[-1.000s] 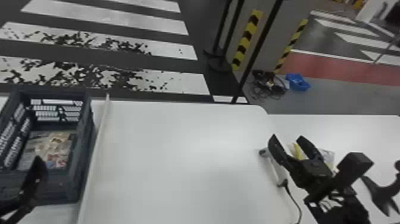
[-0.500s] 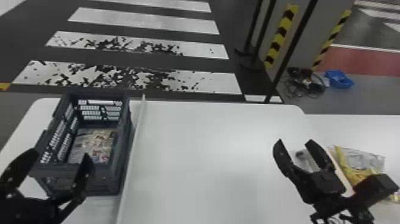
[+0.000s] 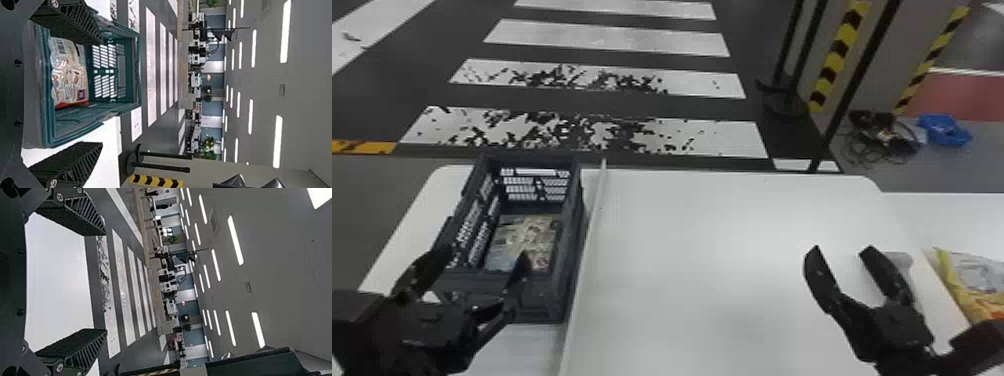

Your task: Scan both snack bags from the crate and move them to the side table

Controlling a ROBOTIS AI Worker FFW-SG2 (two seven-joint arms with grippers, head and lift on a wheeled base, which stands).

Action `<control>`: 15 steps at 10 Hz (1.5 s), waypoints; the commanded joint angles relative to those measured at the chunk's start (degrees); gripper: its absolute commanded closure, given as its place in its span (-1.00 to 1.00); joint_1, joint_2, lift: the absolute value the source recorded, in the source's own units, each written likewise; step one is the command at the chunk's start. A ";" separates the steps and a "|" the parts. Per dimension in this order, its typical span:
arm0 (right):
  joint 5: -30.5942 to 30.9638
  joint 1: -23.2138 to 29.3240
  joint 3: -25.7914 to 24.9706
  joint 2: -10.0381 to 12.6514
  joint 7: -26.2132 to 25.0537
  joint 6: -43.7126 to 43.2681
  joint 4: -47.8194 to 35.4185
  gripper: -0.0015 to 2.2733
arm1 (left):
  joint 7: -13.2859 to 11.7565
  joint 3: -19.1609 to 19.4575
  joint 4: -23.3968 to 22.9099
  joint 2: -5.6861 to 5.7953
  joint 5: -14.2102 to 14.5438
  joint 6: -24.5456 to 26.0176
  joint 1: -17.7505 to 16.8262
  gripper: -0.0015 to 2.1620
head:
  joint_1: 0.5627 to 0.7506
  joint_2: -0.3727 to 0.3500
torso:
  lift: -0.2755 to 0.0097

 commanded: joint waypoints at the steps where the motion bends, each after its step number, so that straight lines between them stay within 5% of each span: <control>1: -0.67 0.73 0.02 -0.08 0.67 -0.40 -0.21 -0.89 | 0.09 1.40 -2.56 -0.51 0.55 5.91 -2.92 -0.87 | 0.41 -0.21 | 0.26; 6: -0.67 1.35 1.16 -3.34 1.20 -2.86 -0.21 -0.89 | 1.32 4.74 -4.94 -6.66 2.75 40.89 -19.18 -0.82 | 0.41 -0.09 | 0.26; 12: -1.37 1.43 0.89 -6.59 1.81 -4.09 -0.21 -0.89 | 3.87 4.74 3.50 -8.59 5.21 58.47 -35.79 -0.80 | 0.41 -0.10 | 0.26; 15: -1.72 1.43 0.28 -7.12 1.90 -4.09 -0.04 -0.89 | 5.19 3.69 12.99 -9.56 5.74 59.87 -42.29 -0.81 | 0.41 -0.10 | 0.26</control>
